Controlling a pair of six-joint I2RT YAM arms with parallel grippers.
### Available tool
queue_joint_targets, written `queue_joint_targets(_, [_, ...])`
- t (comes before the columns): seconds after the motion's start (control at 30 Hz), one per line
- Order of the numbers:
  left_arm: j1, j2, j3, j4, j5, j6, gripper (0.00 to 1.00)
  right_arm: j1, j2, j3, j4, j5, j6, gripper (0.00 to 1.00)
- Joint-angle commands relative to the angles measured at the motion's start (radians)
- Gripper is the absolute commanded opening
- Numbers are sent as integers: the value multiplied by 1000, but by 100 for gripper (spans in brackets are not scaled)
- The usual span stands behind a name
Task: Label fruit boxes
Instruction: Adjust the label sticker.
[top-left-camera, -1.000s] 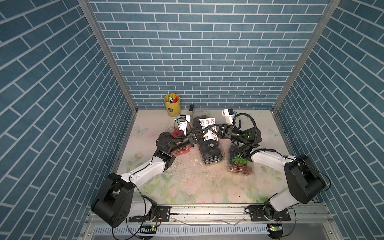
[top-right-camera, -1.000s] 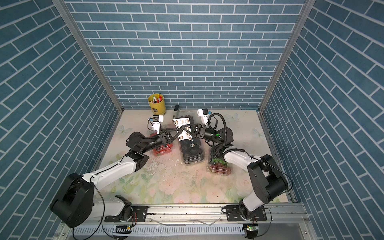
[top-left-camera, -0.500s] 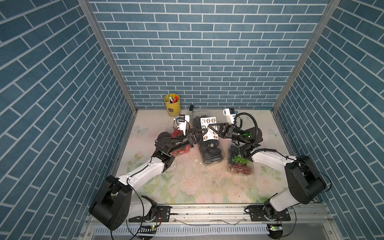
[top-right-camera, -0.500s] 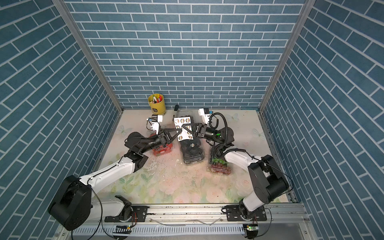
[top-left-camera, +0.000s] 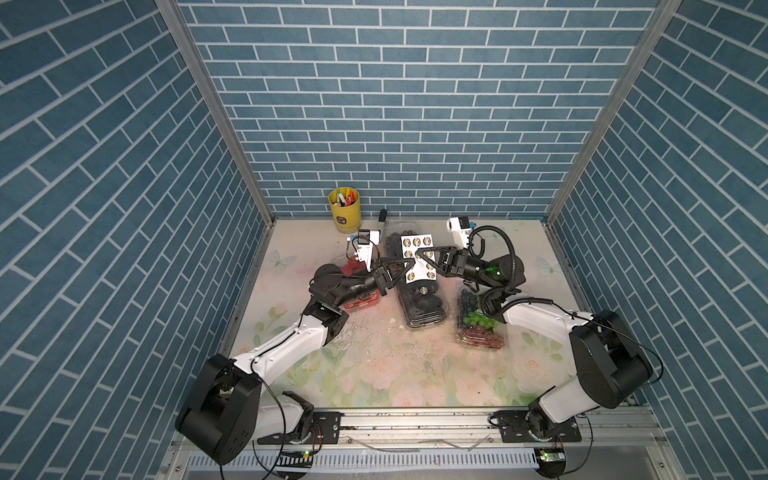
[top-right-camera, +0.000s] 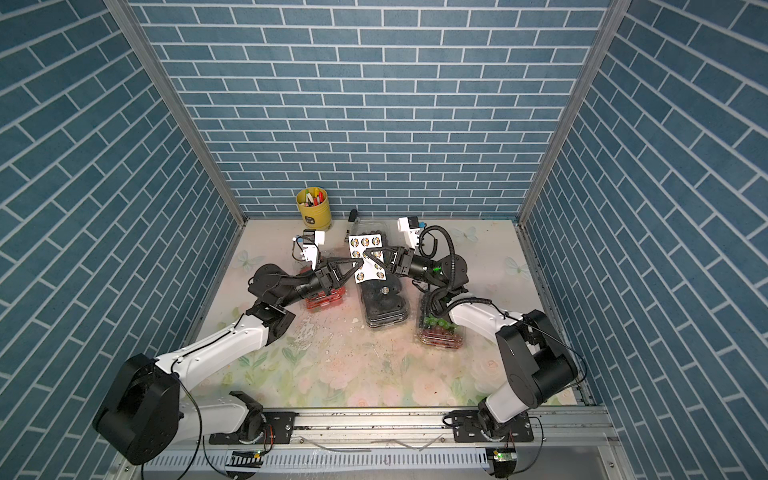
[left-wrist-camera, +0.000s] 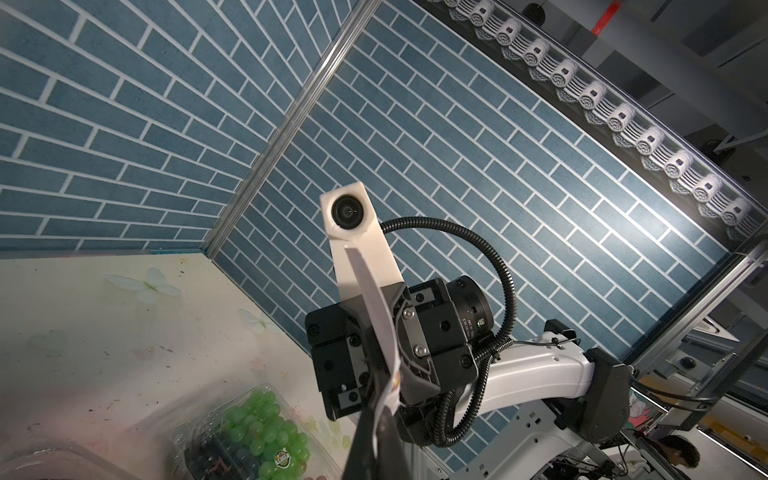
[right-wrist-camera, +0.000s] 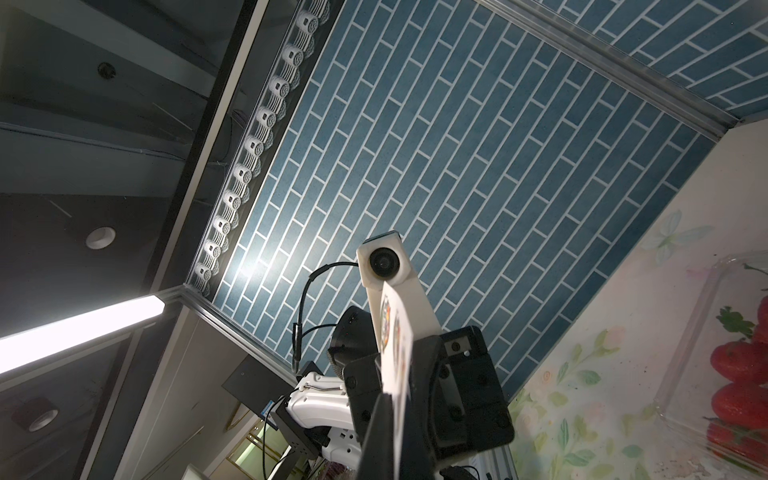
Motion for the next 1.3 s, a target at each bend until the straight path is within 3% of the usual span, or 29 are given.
queue_joint_targets(0.0, [13, -6, 7, 37, -41, 18, 0, 7, -18, -26, 21, -41, 7, 0])
queue_joint_targets(1.27, [39, -34, 8, 24, -45, 14, 0, 16, 11, -23, -16, -49, -4, 0])
